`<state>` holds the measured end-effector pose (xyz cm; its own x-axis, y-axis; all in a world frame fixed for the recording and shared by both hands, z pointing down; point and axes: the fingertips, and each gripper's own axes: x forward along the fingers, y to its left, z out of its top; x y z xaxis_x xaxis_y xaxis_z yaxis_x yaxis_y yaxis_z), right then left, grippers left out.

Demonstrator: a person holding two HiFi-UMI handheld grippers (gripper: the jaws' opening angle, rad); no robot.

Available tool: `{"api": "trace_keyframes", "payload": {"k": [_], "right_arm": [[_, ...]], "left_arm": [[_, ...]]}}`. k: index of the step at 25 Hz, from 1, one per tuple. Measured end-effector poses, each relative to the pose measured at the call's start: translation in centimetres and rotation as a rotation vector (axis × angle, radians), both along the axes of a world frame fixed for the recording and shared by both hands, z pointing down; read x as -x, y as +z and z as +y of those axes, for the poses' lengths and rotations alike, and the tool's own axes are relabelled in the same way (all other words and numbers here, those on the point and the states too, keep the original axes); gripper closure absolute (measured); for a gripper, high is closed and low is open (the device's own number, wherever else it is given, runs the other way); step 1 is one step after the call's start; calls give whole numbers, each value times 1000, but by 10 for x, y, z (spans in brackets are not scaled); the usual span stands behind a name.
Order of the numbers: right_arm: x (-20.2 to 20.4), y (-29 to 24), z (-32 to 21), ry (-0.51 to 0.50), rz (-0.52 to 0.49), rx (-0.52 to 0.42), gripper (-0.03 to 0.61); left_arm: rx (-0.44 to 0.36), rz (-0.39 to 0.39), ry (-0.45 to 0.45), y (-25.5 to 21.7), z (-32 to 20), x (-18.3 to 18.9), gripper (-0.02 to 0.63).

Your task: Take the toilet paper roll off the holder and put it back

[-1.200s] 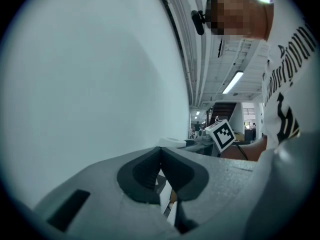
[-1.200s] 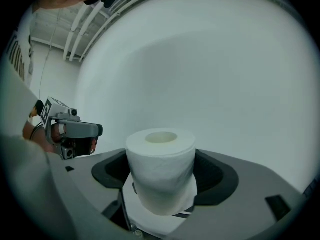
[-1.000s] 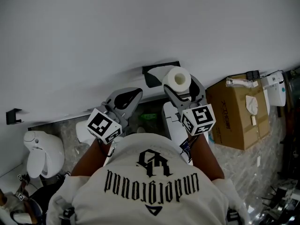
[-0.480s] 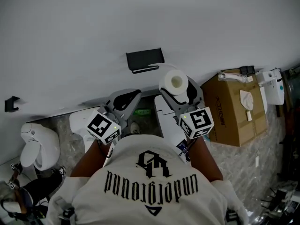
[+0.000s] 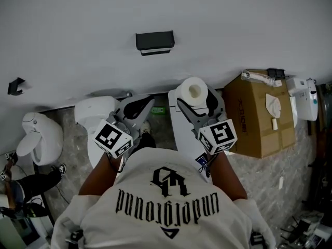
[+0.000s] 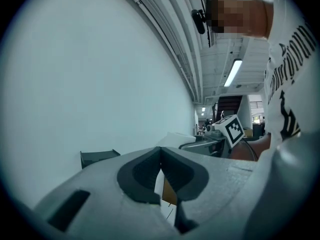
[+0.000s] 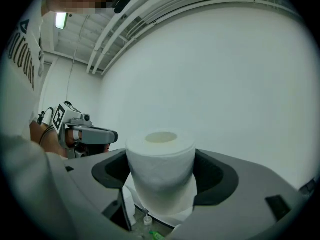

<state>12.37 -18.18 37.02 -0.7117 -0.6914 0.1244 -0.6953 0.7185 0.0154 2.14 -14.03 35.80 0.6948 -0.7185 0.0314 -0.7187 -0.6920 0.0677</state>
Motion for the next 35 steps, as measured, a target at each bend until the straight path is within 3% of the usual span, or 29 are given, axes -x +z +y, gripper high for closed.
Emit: {"api": "trace_keyframes", "payload": {"k": [14,23,35], "right_arm": [[-21,-2,52,-51,8,0,227],[3,-7,36,-44,27,-9,227],[65,-13,-26,16,33,-15,227]], "left_arm": [[1,6,-94,-3,54,-7,600],[-3,15,-90,-4,39,20,600],[-3,32,-39,-6,-24,86,600]]}}
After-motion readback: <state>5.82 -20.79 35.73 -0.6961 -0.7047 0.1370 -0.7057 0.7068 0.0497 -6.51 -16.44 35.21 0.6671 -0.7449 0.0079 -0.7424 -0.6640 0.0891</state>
